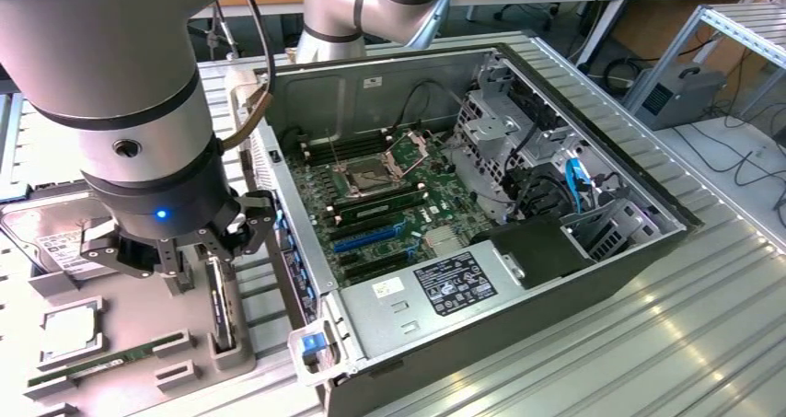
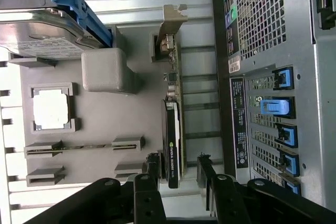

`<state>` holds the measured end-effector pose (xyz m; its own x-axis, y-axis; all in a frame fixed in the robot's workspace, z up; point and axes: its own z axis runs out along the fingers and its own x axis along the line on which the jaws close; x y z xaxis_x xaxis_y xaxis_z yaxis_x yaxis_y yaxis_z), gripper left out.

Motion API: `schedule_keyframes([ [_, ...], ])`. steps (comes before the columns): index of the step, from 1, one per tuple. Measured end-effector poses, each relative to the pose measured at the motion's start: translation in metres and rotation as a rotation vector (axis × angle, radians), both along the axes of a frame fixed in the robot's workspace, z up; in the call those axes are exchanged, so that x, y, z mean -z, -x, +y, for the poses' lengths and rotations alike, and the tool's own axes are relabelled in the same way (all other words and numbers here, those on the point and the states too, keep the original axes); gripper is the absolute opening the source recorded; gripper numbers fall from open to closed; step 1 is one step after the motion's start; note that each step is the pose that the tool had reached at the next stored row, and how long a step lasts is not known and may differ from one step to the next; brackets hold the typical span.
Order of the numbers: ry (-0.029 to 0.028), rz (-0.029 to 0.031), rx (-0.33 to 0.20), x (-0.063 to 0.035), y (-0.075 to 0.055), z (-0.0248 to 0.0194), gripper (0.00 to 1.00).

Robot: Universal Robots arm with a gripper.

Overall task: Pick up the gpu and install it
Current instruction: 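Pick up the gpu and move the gpu toward the slot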

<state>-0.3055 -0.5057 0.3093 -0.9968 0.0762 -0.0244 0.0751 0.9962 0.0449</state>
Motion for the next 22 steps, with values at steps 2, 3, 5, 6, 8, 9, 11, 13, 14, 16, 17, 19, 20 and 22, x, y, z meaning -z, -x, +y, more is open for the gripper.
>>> schedule_keyframes([
  [2,0.0,0.0001,0.0,0.0,0.0,0.0,0.42],
  [3,0.0,0.0,0.0,0.0,0.0,0.0,0.42],
  [5,0.0,0.0,0.0,0.0001,0.0,0.0,0.42],
  [6,-0.0001,0.0,0.0,0.0027,0.0,0.0,0.42],
  [8,-0.0001,0.0,0.0,0.0106,0.0,0.0,0.42],
  [9,0.0,0.0001,0.0,0.0135,0.0,0.0,0.42],
  [11,0.0,0.0001,0.0,0.0142,0.0,0.0,0.42],
  [13,0.0,0.0001,0.0,0.0142,0.0,0.0,0.42],
  [14,0.0,0.0001,0.0,0.0142,0.0,0.0,0.42],
  [16,0.0,0.0001,0.0,0.0142,0.0,0.0,0.42],
  [17,0.0,0.0001,0.0,0.0142,0.0,0.0,0.42],
  [19,0.0,0.0001,0.0,0.0143,0.0,0.0,0.42],
  [20,0.0,0.0001,0.0,0.0145,0.0,0.0,0.42],
  [22,0.0,0.0001,0.0,0.0157,0.0,0.0,0.42],
])
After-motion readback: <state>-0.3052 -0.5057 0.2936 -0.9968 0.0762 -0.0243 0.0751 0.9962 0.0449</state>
